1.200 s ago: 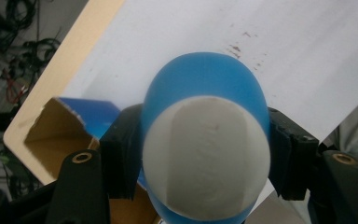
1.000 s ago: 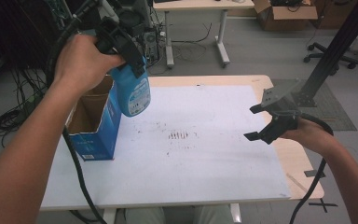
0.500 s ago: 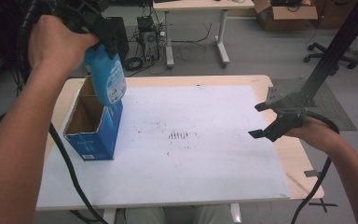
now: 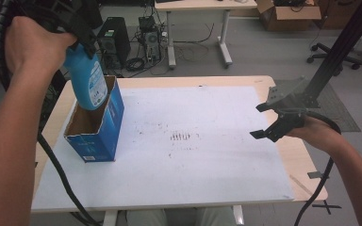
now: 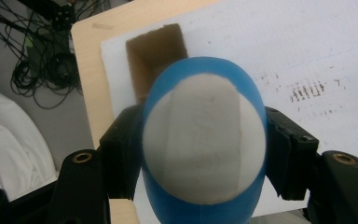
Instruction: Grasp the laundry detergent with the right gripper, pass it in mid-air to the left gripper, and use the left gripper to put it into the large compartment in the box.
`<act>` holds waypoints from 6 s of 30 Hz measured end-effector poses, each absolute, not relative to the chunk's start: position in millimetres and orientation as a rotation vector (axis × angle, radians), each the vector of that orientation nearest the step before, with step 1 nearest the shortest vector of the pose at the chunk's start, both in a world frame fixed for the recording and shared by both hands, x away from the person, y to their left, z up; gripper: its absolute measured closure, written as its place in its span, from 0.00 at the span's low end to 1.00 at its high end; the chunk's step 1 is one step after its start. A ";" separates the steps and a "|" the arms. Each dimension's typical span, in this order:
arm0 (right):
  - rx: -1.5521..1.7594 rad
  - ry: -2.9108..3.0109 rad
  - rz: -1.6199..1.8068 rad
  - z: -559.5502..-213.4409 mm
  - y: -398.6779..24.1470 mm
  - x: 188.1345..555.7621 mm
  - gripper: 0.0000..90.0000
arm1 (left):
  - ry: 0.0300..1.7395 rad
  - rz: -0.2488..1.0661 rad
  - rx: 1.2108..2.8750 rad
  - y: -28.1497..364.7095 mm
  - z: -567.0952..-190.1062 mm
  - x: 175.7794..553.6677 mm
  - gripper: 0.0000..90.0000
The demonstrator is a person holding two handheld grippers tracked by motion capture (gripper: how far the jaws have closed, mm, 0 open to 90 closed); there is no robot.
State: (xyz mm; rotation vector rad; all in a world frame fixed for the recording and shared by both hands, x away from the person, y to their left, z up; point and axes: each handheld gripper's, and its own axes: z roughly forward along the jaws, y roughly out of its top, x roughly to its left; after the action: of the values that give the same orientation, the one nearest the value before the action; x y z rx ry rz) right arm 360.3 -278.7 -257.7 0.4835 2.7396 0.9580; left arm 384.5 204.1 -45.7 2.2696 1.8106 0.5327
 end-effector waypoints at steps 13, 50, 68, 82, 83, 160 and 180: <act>0.479 2.731 0.968 -258.8 -280.3 359.0 0.05 | 1.922 0.542 2.198 220.8 -60.6 383.8 0.42; 0.529 2.736 0.947 -265.8 -287.3 357.0 0.05 | 1.973 0.481 2.236 252.3 -198.8 404.3 0.42; 0.547 2.750 0.942 -273.3 -285.8 358.1 0.06 | 1.965 0.439 2.267 256.0 -251.2 410.0 0.42; 0.564 2.758 0.932 -278.0 -285.6 360.8 0.06 | 1.969 0.392 2.280 260.1 -271.5 414.5 0.42; 0.563 2.758 0.934 -278.2 -285.0 361.3 0.06 | 1.965 0.392 2.284 260.3 -271.6 414.7 0.42; 0.540 2.741 0.913 -256.2 -284.6 344.9 0.07 | 1.535 0.493 2.370 201.4 -130.2 359.3 0.08; 0.550 2.743 0.906 -257.8 -285.5 344.5 0.07 | 1.201 0.443 2.524 123.2 -126.9 353.0 0.06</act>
State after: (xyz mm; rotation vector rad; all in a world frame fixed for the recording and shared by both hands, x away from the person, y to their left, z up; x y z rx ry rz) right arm 344.5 -285.5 -257.8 0.5498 2.7434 0.9064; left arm 353.0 123.2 -126.9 2.5236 1.2005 0.4426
